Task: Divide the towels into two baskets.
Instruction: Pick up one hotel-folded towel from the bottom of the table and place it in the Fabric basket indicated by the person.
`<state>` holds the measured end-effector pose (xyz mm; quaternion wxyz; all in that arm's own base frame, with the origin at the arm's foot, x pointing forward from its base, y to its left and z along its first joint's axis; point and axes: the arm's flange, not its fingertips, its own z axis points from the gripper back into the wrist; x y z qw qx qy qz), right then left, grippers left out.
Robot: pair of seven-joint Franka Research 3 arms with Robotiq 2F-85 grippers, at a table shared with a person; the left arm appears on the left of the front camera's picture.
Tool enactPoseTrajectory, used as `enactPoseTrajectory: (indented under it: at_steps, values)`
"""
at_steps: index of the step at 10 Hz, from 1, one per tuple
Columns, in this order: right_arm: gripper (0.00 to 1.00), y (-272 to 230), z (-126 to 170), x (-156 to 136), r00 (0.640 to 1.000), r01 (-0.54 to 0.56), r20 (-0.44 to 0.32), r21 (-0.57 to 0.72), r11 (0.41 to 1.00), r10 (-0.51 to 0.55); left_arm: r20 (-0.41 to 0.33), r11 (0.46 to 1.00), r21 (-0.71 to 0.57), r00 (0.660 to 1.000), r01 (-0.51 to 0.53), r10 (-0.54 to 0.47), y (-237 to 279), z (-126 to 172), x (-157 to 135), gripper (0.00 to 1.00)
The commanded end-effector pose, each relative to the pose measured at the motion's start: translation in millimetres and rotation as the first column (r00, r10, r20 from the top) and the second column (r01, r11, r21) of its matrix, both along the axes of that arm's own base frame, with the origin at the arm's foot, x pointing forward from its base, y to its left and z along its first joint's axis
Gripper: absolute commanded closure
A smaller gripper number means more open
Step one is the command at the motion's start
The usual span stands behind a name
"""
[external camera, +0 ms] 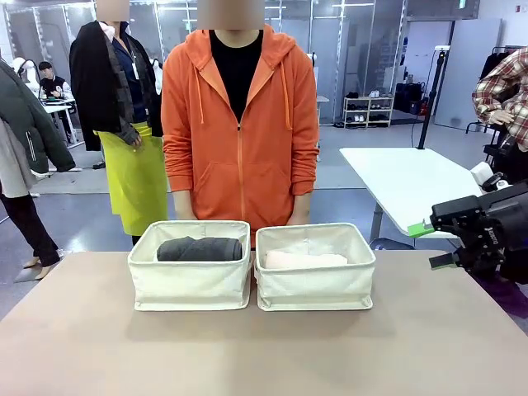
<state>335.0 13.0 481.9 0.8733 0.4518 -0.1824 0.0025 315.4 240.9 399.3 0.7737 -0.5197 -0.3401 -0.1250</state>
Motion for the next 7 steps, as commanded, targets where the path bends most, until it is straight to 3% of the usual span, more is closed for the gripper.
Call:
enactPoseTrajectory:
  at_steps: [1, 2, 4, 7]
  values:
    - [0.00, 2, -2, -1, 1.000, -0.011, 0.008, 0.002, 1.000, 0.011, 0.000, 1.000, -0.004, 1.000, -0.002, 0.002, 1, 4, -2, 0.00]
    - [0.00, 0, 0, 0, 1.000, 0.000, 0.000, 0.000, 1.000, 0.000, 0.000, 1.000, -0.004, 1.000, -0.002, 0.002, 1, 4, -2, 0.00]
    - [0.00, -56, -4, 11, 0.989, -0.030, -0.140, 0.038, 0.999, 0.035, 0.000, 1.000, -0.004, 1.000, -0.002, 0.002, 1, 4, -2, 0.00]
    - [0.00, -164, -18, 14, 0.964, 0.141, -0.242, 0.123, 0.982, -0.108, 0.000, 1.000, -0.004, 1.000, -0.002, 0.002, 1, 4, -2, 0.00]
